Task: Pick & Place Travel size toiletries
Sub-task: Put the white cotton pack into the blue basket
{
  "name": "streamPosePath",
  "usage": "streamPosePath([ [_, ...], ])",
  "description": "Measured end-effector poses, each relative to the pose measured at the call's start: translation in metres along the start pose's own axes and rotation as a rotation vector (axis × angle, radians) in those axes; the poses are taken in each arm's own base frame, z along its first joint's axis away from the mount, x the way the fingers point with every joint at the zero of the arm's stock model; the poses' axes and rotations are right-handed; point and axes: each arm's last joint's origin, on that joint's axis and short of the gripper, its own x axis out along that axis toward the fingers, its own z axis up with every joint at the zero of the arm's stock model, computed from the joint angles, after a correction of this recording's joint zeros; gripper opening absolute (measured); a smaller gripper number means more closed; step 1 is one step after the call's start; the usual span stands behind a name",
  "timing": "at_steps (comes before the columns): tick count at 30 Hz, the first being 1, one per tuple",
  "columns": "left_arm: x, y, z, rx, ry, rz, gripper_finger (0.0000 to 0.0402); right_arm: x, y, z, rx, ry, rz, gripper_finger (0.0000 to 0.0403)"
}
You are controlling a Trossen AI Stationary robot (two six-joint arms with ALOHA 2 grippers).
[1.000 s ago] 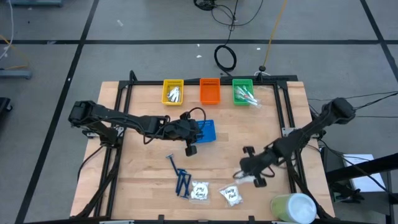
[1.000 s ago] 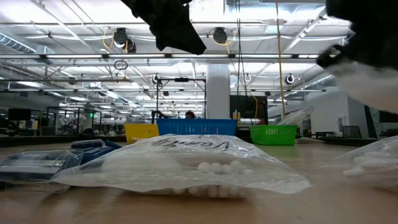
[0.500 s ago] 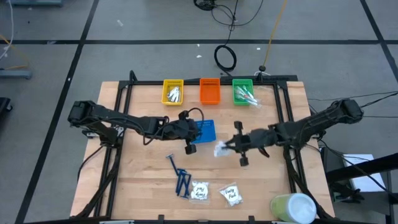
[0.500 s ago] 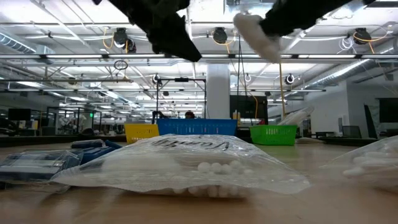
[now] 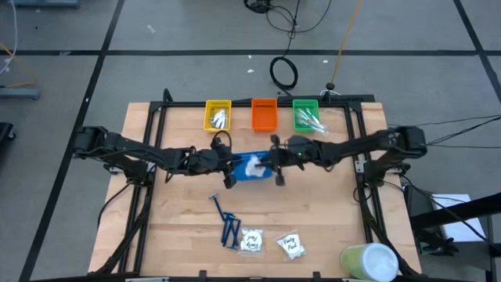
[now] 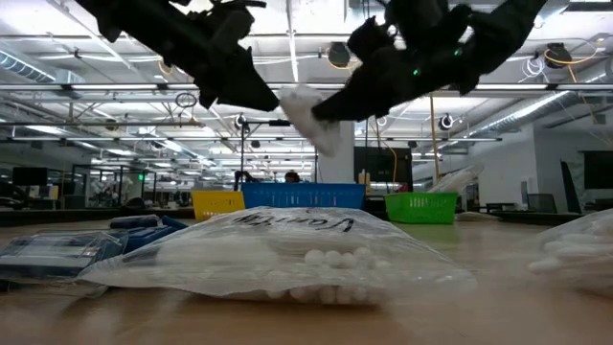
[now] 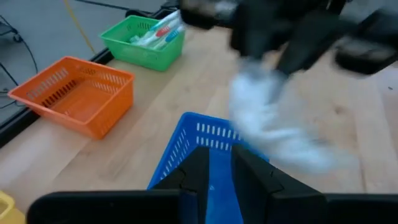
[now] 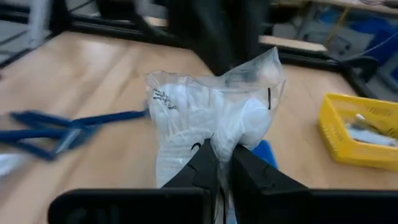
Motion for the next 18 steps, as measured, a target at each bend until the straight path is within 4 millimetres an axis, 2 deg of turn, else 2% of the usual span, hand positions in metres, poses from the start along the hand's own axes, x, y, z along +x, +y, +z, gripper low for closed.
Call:
streamPosePath([
  [2, -0.001, -0.002, 0.001, -0.002, -0.014, -0.008, 0.0065, 0.008, -0.009, -0.009, 0.007, -0.013, -0.025, 0.0014],
  [5, -0.002, -0.003, 0.000, 0.006, -0.004, -0.012, 0.0065, 0.014, -0.016, -0.025, 0.049, 0.056, -0.035, 0.0013],
  [10, -0.002, -0.003, -0.002, 0.012, 0.011, -0.007, 0.0065, 0.012, -0.014, -0.039, 0.077, 0.214, -0.039, 0.0013],
  [18, -0.001, -0.001, -0.001, 0.019, 0.009, -0.004, 0.0065, -0.011, -0.004, -0.030, 0.054, 0.373, -0.160, 0.0013],
])
